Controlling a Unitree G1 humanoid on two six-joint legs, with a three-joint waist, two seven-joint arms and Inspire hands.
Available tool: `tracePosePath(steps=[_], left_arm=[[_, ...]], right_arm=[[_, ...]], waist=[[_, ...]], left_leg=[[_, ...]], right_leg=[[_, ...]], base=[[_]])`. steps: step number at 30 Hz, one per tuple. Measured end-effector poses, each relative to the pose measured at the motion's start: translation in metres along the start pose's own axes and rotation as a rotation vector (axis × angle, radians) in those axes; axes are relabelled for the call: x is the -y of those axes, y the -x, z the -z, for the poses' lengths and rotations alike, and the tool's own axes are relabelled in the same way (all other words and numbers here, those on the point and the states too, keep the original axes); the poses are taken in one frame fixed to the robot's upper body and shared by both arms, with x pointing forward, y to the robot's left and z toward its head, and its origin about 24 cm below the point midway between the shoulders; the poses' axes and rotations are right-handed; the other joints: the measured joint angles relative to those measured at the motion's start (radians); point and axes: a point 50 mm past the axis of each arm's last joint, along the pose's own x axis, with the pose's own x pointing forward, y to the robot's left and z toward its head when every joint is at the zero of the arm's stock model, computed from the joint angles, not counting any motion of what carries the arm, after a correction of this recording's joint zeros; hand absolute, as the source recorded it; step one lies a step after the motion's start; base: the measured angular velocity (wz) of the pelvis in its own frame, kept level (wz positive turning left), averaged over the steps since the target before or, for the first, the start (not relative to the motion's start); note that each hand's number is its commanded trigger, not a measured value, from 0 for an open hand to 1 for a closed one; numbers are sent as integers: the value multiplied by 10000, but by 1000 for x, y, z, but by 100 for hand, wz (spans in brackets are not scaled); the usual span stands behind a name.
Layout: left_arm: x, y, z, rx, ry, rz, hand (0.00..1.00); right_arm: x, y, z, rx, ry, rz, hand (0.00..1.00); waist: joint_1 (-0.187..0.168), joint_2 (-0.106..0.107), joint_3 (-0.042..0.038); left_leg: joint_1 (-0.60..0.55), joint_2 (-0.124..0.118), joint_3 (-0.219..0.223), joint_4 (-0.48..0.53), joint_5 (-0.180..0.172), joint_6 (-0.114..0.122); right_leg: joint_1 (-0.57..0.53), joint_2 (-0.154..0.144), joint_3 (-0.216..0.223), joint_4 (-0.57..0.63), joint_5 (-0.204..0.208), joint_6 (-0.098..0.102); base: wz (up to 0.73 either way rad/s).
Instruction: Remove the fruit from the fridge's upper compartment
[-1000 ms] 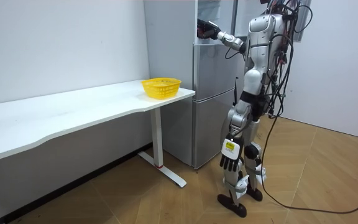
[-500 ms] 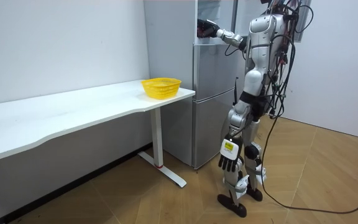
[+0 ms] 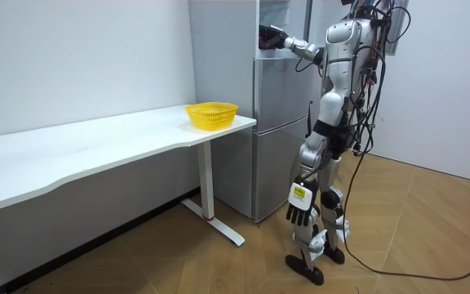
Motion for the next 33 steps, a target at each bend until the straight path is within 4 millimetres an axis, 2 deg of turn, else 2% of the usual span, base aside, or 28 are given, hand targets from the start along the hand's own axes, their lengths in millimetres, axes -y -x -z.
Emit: tracePosePath(steps=[9,18,19,20,21,22,33], left_arm=[[0,0,0,-7,-19,6,0],[-1,0,0,-51,-22,-14,0],[-2,0,-1,-12,-35,-29,0],[-2,0,-2,15,-39,-36,0],[-3,1,-3,73,-51,-46,0],[-3,1,-3,89,-55,-50,0],[-4,1,-4,64,-72,71,0]], right_arm=[[-1,-1,3,-145,-12,-238,0],[-2,-1,4,-188,-144,-411,0],[-2,-1,6,-238,-261,-444,36],[-2,-1,6,-251,-310,-455,94],[-1,-2,7,-296,-363,-492,94],[-1,-2,8,-325,-402,-499,100],[4,-6,8,-341,-415,-361,100]], waist=[[-36,42,29],[-42,10,18],[-42,5,18],[-42,-1,17],[-40,0,22],[-40,0,23],[-19,-4,24]], left_leg=[[6,3,0,6,0,1],[10,8,12,-2,-1,1],[11,10,16,0,0,1],[11,11,16,2,0,1],[11,11,15,3,0,1],[11,11,15,4,0,1],[30,13,12,3,-5,6]], right_leg=[[6,3,3,9,1,-2],[-2,2,16,9,2,-2],[-2,2,16,12,2,-3],[-3,2,16,16,2,-3],[-2,1,15,18,3,-3],[-2,1,15,19,3,-3],[15,1,3,32,4,-2]], base=[[0],[0],[0],[0],[0],[0],[0]])
